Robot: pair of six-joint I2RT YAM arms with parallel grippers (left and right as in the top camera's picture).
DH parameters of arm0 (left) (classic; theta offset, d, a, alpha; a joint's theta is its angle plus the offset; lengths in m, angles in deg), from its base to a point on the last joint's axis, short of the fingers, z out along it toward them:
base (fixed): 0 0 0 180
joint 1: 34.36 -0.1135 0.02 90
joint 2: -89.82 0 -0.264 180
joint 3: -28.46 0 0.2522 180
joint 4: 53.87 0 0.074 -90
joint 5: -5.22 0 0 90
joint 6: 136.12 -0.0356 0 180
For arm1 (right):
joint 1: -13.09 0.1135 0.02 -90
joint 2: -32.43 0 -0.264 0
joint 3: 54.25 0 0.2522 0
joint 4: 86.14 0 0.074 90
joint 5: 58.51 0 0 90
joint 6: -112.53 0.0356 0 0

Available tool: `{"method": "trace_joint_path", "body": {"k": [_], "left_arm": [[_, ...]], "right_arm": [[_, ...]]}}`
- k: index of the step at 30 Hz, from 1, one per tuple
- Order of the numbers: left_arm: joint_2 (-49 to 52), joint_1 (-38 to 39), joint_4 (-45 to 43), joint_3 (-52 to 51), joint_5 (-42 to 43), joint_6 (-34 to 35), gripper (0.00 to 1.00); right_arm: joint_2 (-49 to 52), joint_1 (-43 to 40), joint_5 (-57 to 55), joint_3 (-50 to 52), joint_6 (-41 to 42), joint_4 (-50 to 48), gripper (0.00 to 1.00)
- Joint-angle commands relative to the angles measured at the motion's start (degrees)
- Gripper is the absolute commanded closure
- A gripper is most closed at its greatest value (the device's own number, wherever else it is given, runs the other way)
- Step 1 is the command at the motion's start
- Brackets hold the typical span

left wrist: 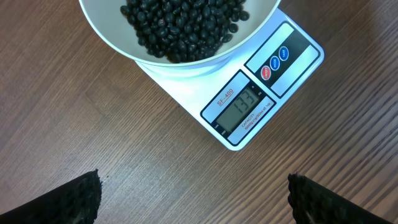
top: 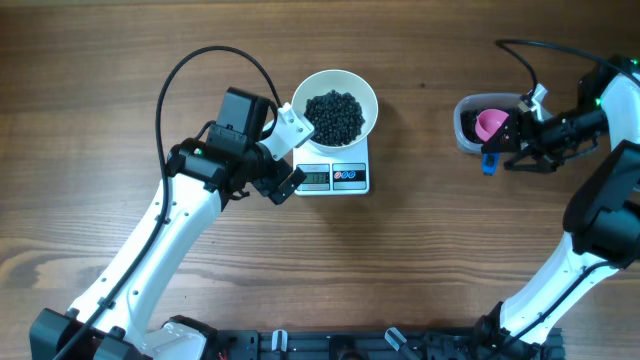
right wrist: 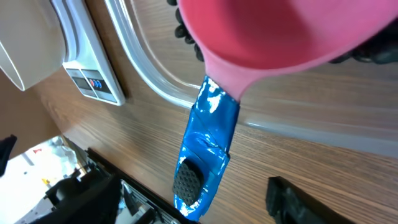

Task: Scoop item into bowl and weigh 150g on scale
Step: 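Return the scoop to the bean tub and lower it in, then release the pink scoop in the tub and raise the right gripper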

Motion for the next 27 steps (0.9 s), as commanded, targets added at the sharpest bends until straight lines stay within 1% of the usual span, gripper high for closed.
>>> {"method": "trace_joint_path", "body": {"k": [1,2,3,4,6,8,9,10,11,12,14,17,20,23,25,27], "left_arm": [[-0.5,-0.1,0.0,-0.2,0.9,-1.1,0.0],[-0.5,-0.1,0.0,-0.2,0.9,-1.1,0.0],[-0.5,-0.1,0.0,-0.2,0.9,-1.1,0.0],[-0.5,-0.1,0.0,-0.2,0.9,-1.1,0.0],[-0.5,-0.1,0.0,-0.2,0.9,-1.1,0.0],[-0.5,-0.1,0.0,-0.2,0.9,-1.1,0.0],[-0.5,-0.1,0.0,-0.2,0.9,-1.1,0.0],[-0.5,-0.1,0.0,-0.2,0.9,-1.1,0.0],[-0.5,-0.1,0.0,-0.2,0.9,-1.1,0.0],[-0.5,-0.1,0.0,-0.2,0.9,-1.1,0.0],[-0.5,-0.1,0.0,-0.2,0.9,-1.1,0.0],[-0.5,-0.1,0.0,-0.2,0.9,-1.1,0.0],[-0.5,-0.1,0.0,-0.2,0.9,-1.1,0.0],[-0.5,-0.1,0.0,-0.2,0.9,-1.1,0.0],[-0.5,-0.1,0.0,-0.2,0.9,-1.1,0.0],[-0.5,-0.1,0.0,-0.2,0.9,-1.1,0.0]], "right_arm": [[-6.5,-0.4,1.1,-0.8,6.1,-2.3,0.19],[-8.3,-0.1,1.1,-0.8,8.3,-3.9,0.18],[-10.1,0.3,0.3,-0.8,10.3,-5.3,0.09],[-12.0,0.8,-1.9,-0.8,13.9,-7.1,0.04],[-15.6,2.2,-6.8,-0.8,22.7,-10.2,0.0],[-19.4,4.0,-10.0,-0.8,34.3,-13.2,0.0],[-21.9,5.4,-11.8,-0.8,42.6,-13.9,0.0],[-23.5,6.4,-13.3,-0.7,48.0,-13.5,0.0],[-24.6,7.1,-14.2,-0.7,51.8,-12.6,0.0],[-25.4,7.7,-13.9,-0.7,53.3,-11.9,0.0],[-26.4,9.3,-12.0,-0.5,53.6,-9.8,0.0],[-29.2,13.5,-13.0,-0.5,63.1,-7.5,0.0],[-35.0,21.8,-21.9,-0.1,80.9,-7.9,0.0],[-39.6,29.9,-24.7,3.2,92.7,-8.0,0.0],[-41.7,33.9,-23.8,7.8,99.6,-9.2,0.0],[-42.8,36.7,-22.9,11.4,104.8,-11.2,0.0]]}}
